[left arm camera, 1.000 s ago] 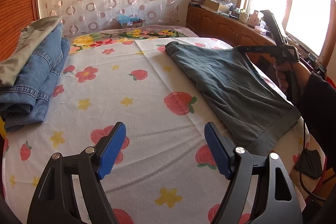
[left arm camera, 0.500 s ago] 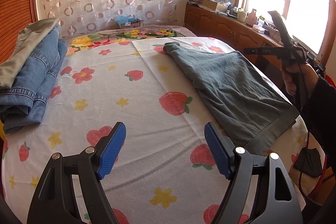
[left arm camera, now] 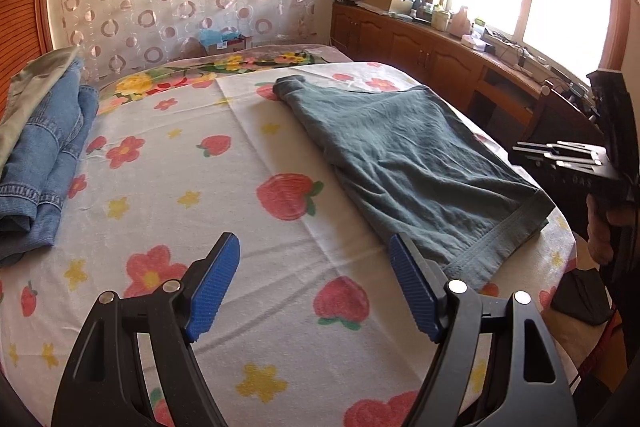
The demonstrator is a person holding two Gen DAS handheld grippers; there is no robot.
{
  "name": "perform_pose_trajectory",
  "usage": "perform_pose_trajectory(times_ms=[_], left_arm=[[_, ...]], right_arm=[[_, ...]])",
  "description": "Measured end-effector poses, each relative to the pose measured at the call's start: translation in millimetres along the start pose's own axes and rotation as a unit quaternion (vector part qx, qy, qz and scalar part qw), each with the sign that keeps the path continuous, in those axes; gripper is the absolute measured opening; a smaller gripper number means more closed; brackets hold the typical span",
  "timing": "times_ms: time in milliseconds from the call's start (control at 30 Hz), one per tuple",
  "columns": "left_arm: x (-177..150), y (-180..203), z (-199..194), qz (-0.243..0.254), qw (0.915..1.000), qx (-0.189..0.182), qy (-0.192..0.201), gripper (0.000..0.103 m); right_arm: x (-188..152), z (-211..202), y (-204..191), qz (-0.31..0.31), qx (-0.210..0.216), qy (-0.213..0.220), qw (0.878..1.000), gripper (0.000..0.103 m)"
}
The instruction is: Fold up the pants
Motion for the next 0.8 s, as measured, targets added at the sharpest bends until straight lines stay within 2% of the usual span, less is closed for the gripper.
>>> perform_pose_trajectory(times_ms=[533,633,800], left_arm=[[-4.2,42.7,10.4,0.036,0.9987,-0.028,-0.023,0.078],[-6.2,47.7,13.4,0.040,0.9984,-0.030,-0.028,0.078],[-10.5,52.5,17.3,0.043,0.9979,-0.033,-0.036,0.078]], right_arm=[[-32.4,-33.5,-9.6,0.020,-0.002,-0.010,1.000,0.025],[-35.1,-34.4,-14.7,0.013,0.006,-0.008,1.000,0.031],[-40.5,-35.9,-12.1,0.027,0.005,-0.002,1.000,0.032]])
Point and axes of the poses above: each gripper's, at about its wrist camera, not at the fingertips, and z roughly the way its jaws point, y to its right, x to its top, the point moved 6 cm from there along z, roughly the way its jaws point, and after that the axes turned 4 degrees about y, right-handed, at the moved point
